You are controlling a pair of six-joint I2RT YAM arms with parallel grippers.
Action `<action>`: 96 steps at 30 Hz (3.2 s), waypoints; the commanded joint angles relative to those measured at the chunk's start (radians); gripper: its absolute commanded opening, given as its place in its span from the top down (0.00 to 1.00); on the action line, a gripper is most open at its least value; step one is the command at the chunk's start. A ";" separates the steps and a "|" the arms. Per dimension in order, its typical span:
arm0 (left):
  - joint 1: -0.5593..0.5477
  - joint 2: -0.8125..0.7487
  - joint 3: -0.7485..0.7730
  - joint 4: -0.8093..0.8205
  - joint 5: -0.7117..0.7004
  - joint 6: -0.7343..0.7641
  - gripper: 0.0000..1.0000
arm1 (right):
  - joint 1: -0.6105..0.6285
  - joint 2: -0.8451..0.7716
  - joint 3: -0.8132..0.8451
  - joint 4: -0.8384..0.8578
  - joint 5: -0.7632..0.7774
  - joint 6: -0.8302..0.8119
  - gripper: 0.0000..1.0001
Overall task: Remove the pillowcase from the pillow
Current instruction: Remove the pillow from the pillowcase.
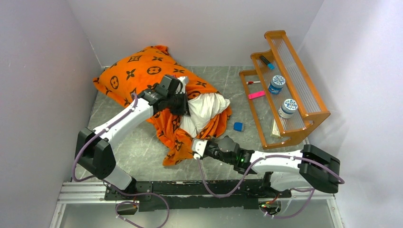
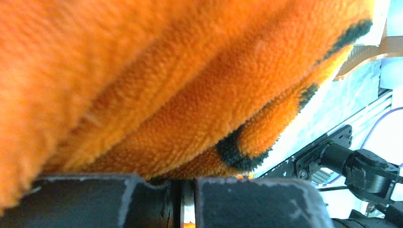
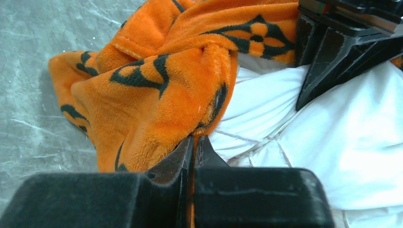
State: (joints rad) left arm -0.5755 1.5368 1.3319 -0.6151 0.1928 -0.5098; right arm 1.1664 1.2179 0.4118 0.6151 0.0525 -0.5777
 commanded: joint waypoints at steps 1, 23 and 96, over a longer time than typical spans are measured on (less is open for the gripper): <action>0.136 0.006 0.174 0.583 -0.171 -0.027 0.95 | 0.101 0.077 -0.049 -0.165 -0.270 0.094 1.00; 0.210 -0.057 0.205 0.524 0.013 -0.009 0.95 | 0.077 0.192 -0.078 0.040 -0.285 0.187 1.00; 0.211 -1.069 -0.771 0.283 0.005 0.290 0.04 | 0.038 -0.271 0.078 -0.260 0.407 1.277 0.00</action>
State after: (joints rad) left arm -0.3687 0.4576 0.5602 -0.3901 0.1593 -0.2451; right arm 1.2072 0.9554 0.4892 0.2298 0.3885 0.6571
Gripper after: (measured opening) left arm 0.965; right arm 0.997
